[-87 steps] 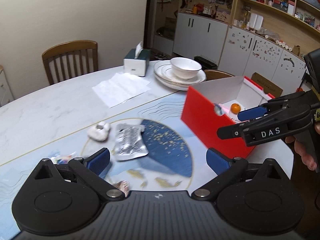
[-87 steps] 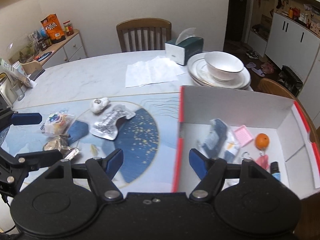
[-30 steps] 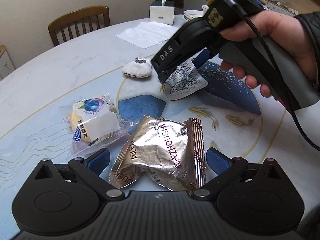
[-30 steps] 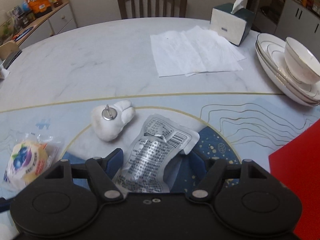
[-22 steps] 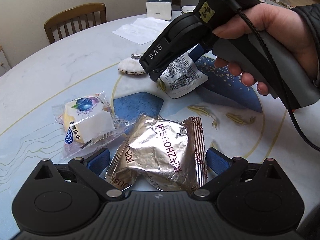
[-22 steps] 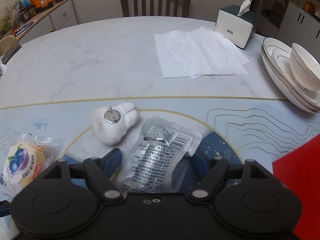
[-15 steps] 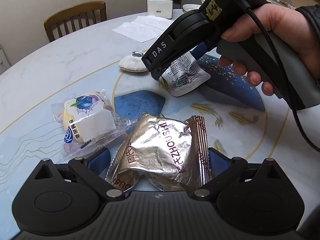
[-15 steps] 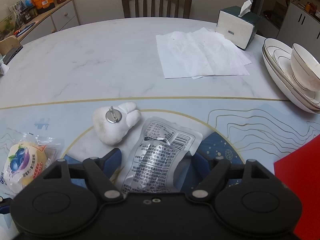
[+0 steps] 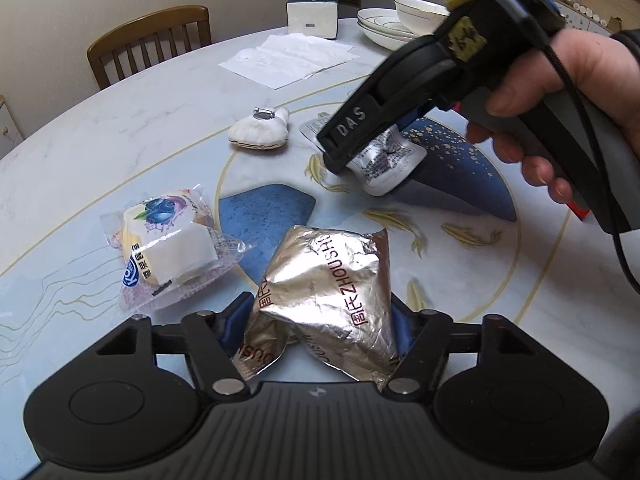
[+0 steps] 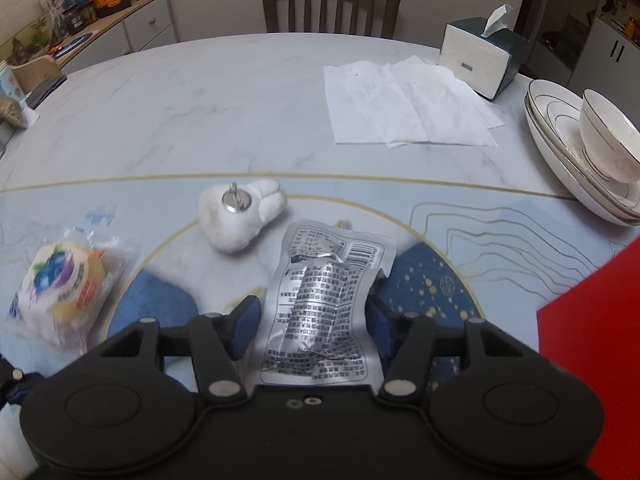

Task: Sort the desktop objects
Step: 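Grasp the gold foil snack bag with the left tool while the right tool grasps the silver packet, then carry the gold foil bag and silver packet with both tools toward the red box, then lower the gold foil bag into the box while the right tool lowers the silver packet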

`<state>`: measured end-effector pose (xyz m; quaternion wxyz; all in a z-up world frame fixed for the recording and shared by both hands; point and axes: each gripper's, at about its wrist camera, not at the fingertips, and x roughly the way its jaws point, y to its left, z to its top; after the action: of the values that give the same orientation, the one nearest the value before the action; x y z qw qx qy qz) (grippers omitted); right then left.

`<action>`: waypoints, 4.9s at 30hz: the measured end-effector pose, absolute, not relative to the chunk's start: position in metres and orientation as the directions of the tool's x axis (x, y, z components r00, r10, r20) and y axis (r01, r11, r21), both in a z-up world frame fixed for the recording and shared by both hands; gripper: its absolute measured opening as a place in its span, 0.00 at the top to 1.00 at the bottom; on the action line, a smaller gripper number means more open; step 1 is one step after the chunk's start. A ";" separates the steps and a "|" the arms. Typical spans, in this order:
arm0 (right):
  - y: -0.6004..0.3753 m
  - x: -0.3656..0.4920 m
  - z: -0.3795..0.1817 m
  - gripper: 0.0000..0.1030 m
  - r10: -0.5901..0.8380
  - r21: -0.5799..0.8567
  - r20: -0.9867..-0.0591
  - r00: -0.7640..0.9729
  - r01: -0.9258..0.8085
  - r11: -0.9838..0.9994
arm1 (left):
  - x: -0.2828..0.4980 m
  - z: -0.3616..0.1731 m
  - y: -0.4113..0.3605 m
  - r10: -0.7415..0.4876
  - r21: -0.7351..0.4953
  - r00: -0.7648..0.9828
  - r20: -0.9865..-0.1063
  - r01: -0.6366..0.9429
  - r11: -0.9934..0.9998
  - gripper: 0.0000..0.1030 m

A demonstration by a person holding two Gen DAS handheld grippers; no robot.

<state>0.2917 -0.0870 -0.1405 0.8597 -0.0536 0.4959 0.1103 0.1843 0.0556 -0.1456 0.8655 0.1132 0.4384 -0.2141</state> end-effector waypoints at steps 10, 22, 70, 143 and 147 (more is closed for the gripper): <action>-0.104 0.250 -0.137 0.47 0.160 0.035 -0.869 0.469 -0.263 0.964 | 0.169 -0.141 0.058 -0.283 -0.044 0.509 -0.813 0.432 0.901 0.46; -0.127 0.205 -0.128 0.53 0.197 0.074 -0.870 0.453 -0.275 0.959 | 0.154 -0.134 0.062 -0.285 -0.086 0.508 -0.812 0.379 0.921 0.49; -0.313 0.152 -0.019 0.53 0.271 0.193 -0.719 0.640 -0.191 0.962 | 0.144 -0.030 -0.089 -0.374 -0.106 0.629 -0.682 0.421 0.901 0.49; -0.434 0.192 -0.103 0.51 0.140 0.014 -0.844 0.518 -0.239 0.971 | 0.277 -0.111 -0.309 -0.278 0.023 0.334 -0.901 0.676 0.736 0.48; -0.433 0.192 -0.104 0.49 0.140 0.016 -0.845 0.516 -0.238 0.971 | 0.278 -0.114 -0.308 -0.274 0.014 0.319 -0.907 0.674 0.738 0.46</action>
<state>0.1922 -0.4329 -0.1043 0.8692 -0.0510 0.4796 0.1086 0.2785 -0.3082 -0.1137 0.7870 0.2002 0.4998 -0.3013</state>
